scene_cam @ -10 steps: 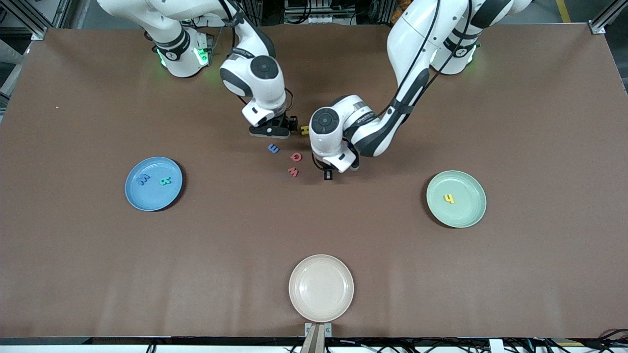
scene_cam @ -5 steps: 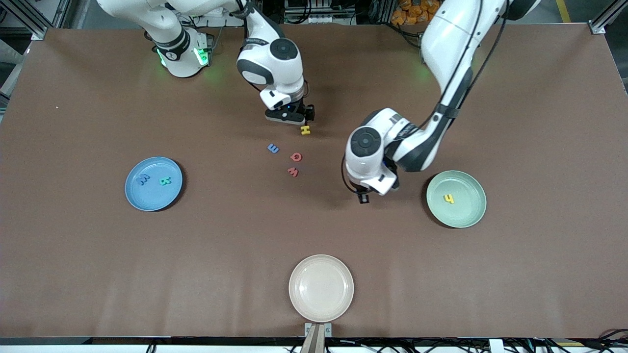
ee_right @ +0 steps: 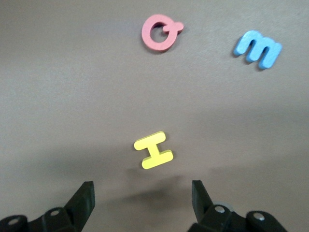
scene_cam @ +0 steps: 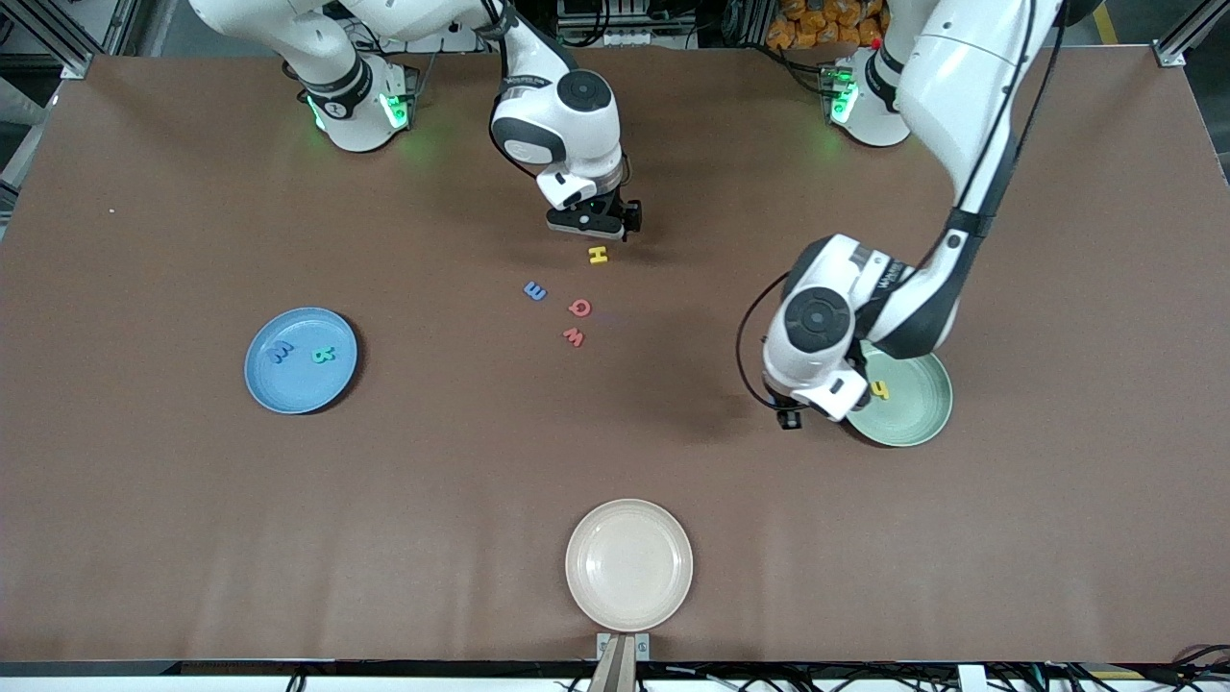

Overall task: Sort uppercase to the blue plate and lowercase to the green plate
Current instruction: 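Carry the blue a to the green plate while the right gripper reaches the H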

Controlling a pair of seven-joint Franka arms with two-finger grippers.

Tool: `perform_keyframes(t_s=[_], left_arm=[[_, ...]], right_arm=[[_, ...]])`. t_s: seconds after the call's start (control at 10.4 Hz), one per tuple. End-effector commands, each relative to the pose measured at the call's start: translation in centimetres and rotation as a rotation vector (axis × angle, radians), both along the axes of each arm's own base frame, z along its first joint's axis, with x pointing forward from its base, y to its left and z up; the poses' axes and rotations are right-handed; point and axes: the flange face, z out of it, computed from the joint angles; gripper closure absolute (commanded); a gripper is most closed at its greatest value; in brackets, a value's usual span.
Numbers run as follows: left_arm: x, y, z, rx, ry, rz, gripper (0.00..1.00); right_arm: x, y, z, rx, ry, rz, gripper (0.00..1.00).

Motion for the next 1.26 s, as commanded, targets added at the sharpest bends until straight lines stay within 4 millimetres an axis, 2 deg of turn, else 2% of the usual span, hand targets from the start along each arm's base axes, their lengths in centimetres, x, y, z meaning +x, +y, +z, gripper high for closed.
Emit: perform_keyframes(t_s=[0.0,0.1,0.29,0.39,0.58,0.68,0.77,0.87,0.97,1.16], left_arm=[[0.7,5.0,0.4,0.040,0.057,-0.034,1.00],[1.2,6.8,0.6,0.040,0.065,-0.044,1.00],[2.3,11.1,1.8,0.035,0.071,-0.075,1.00],[2.7,13.0,1.7,0.035,0.089,-0.097,1.00],[1.6,14.6,0.7,0.036,0.136,-0.164,1.00],[1.1,16.8,0.2,0.033,0.163,-0.184,1.00],[0.7,17.2,-0.2,0.032,0.176,-0.202,1.00],[0.3,17.5,-0.8,0.033,0.195,-0.211,1.00],[-0.4,17.8,-1.6,0.037,0.226,-0.215,1.00],[-0.4,19.0,-1.7,0.038,0.244,-0.203,1.00]], right_arm=[[0.5,0.5,-1.5,-0.022,-0.034,0.025,0.13],[0.3,0.6,-1.7,-0.020,-0.035,0.036,0.16],[0.6,0.4,-2.1,-0.025,-0.044,0.050,0.16],[0.6,0.3,-2.3,-0.029,-0.050,0.061,0.16],[0.9,0.0,-2.7,-0.039,-0.062,0.080,0.17],[1.4,-0.2,-2.9,-0.038,-0.069,0.086,0.21],[2.0,-0.6,-3.0,-0.035,-0.078,0.087,0.21],[2.1,-0.7,-3.2,-0.033,-0.077,0.085,0.29],[2.1,-0.6,-3.3,-0.032,-0.075,0.086,0.32],[2.0,-0.5,-3.6,-0.028,-0.070,0.088,0.33]])
